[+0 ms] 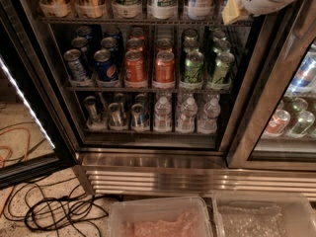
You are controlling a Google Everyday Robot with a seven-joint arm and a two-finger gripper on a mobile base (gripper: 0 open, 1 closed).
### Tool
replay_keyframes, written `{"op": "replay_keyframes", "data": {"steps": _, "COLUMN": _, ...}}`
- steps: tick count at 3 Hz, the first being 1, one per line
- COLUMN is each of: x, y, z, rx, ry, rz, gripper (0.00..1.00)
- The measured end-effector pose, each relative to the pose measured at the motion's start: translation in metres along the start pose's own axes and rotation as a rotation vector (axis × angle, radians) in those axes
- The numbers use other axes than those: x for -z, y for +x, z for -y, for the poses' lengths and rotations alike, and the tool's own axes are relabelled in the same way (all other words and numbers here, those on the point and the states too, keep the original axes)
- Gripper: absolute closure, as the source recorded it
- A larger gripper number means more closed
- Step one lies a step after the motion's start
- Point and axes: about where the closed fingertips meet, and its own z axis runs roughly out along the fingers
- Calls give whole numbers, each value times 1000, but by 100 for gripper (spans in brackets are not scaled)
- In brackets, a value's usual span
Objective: Pick blue plastic bottle from top shelf of fridge
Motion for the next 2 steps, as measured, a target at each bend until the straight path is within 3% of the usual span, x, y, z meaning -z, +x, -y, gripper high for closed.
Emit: {"op": "replay_keyframes", "data": {"steps": 2, "x": 13, "y": 8, "z": 14, "rx": -24, "ry": -37, "rz": -43, "gripper": 25}}
